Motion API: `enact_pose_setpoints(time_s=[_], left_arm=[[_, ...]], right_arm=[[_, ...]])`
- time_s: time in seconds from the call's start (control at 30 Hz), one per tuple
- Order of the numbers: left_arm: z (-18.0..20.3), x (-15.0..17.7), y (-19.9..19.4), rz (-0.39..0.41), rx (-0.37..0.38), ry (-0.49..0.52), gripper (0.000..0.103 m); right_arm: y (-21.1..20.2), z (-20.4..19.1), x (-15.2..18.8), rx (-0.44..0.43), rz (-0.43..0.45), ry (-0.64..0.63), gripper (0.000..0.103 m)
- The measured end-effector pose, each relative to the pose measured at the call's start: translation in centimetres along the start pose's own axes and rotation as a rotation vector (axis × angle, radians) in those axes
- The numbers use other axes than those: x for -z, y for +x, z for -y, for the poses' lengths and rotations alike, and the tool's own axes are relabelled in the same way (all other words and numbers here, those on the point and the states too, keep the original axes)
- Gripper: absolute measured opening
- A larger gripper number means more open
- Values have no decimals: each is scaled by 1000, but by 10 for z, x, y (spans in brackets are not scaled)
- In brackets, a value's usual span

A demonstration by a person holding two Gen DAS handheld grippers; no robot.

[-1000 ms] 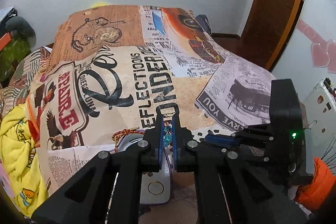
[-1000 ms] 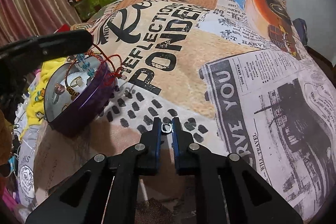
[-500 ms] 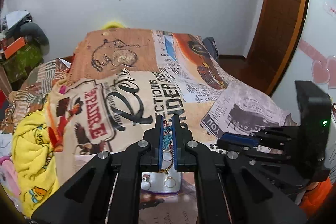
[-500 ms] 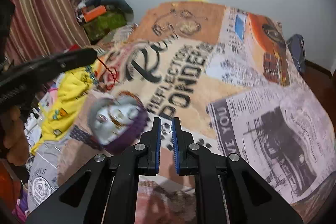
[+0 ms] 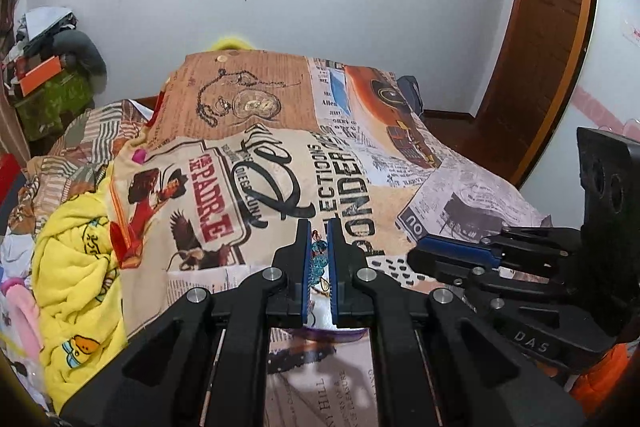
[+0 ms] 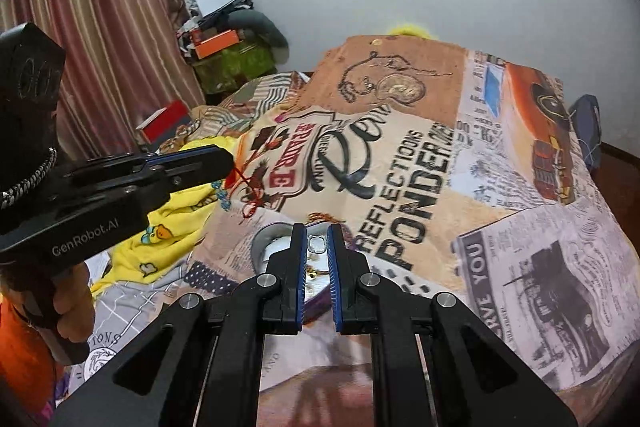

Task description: Organize jewelry

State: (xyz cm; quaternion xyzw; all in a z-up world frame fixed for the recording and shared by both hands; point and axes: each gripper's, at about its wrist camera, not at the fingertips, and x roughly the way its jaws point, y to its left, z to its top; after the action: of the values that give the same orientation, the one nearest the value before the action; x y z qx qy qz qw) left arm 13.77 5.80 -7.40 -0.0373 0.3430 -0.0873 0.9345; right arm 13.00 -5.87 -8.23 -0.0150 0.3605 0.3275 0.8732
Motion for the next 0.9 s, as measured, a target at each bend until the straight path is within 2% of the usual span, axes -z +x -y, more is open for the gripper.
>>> enact_pose_setpoints(time_s=[0.4, 0.7, 0.9], left_arm=[[-6, 19, 34, -74, 54, -26, 6], [-18, 21, 48, -88, 10, -26, 6], [-33, 28, 46, -91, -38, -43, 18]], right_arm=[[31, -9, 14, -21, -92, -35, 9], [49, -9, 16, -30, -127, -41, 9], [61, -17, 16, -30, -141, -68, 9]])
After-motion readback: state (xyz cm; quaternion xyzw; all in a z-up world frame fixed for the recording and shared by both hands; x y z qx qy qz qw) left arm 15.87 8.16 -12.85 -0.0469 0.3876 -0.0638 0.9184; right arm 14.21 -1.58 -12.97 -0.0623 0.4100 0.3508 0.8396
